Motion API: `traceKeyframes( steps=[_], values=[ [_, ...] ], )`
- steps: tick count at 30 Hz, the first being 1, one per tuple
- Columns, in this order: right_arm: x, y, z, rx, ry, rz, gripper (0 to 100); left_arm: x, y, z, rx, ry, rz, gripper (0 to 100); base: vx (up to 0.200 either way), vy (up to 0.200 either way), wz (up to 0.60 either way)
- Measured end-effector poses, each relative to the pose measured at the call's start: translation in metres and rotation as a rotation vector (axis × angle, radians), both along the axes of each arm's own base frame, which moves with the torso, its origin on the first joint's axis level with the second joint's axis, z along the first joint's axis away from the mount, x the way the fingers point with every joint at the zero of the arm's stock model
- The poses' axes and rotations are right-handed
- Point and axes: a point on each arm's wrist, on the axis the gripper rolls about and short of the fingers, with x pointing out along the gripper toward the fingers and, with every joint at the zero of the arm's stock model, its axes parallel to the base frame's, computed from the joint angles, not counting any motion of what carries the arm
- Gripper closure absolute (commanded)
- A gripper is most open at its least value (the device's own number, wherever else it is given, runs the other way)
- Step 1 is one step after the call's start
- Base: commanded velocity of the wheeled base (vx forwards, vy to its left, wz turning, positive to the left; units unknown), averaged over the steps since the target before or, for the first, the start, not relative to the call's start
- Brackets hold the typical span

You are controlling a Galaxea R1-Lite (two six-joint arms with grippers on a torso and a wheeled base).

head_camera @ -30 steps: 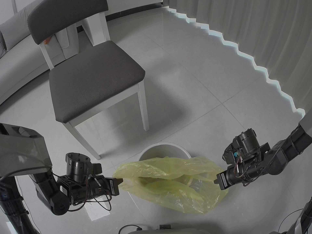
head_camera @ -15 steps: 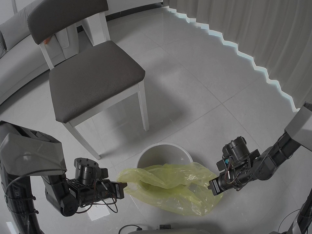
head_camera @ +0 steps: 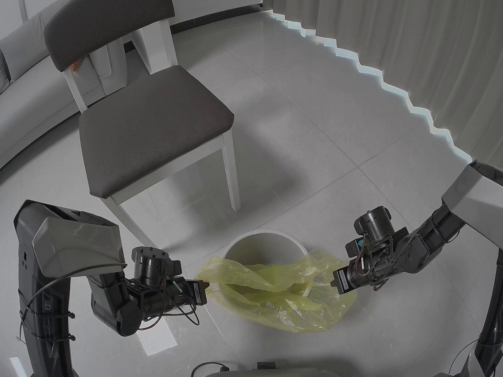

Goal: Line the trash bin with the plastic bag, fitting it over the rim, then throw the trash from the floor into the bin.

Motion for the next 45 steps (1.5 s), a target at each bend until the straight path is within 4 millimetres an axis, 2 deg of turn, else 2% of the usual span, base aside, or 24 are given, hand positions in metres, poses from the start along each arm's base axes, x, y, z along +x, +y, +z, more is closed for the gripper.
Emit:
traceKeyframes(
  steps=[6, 12, 13, 19, 23, 26, 35, 45],
  values=[
    [-0.009, -0.009, -0.005, -0.026, 0.022, 0.013, 0, -0.002, -0.001, -0.003, 0.003, 0.009, 0.004, 100, 0.000, 0.000, 0.00],
    [-0.024, -0.016, 0.017, -0.020, -0.018, 0.021, 0, -0.006, 0.000, -0.003, 0.000, -0.002, -0.001, 100, 0.000, 0.000, 0.00],
    [-0.026, -0.017, 0.022, -0.018, -0.034, 0.026, 0, -0.007, 0.000, -0.003, -0.002, -0.005, -0.002, 0, 0.000, 0.000, 0.00],
    [-0.038, -0.013, 0.059, 0.002, -0.166, 0.096, 0, -0.012, -0.002, -0.003, -0.010, -0.029, -0.014, 0, 0.000, 0.000, 0.00],
    [-0.042, 0.008, 0.079, 0.045, -0.287, 0.172, 0, -0.017, -0.003, -0.004, -0.006, -0.024, -0.022, 0, 0.000, 0.000, 0.00],
    [-0.043, 0.021, 0.083, 0.054, -0.335, 0.228, 0, -0.021, -0.003, -0.003, -0.009, -0.031, -0.027, 0, 0.000, 0.000, 0.00],
    [-0.031, 0.057, 0.060, 0.047, -0.464, 0.512, 0, -0.035, 0.001, 0.002, -0.025, -0.074, -0.034, 0, 0.000, 0.000, 0.00],
    [-0.026, 0.068, 0.024, -0.013, -0.432, 0.624, 0, -0.044, 0.005, 0.007, -0.029, -0.091, -0.030, 0, 0.000, 0.000, 0.00]
  ],
)
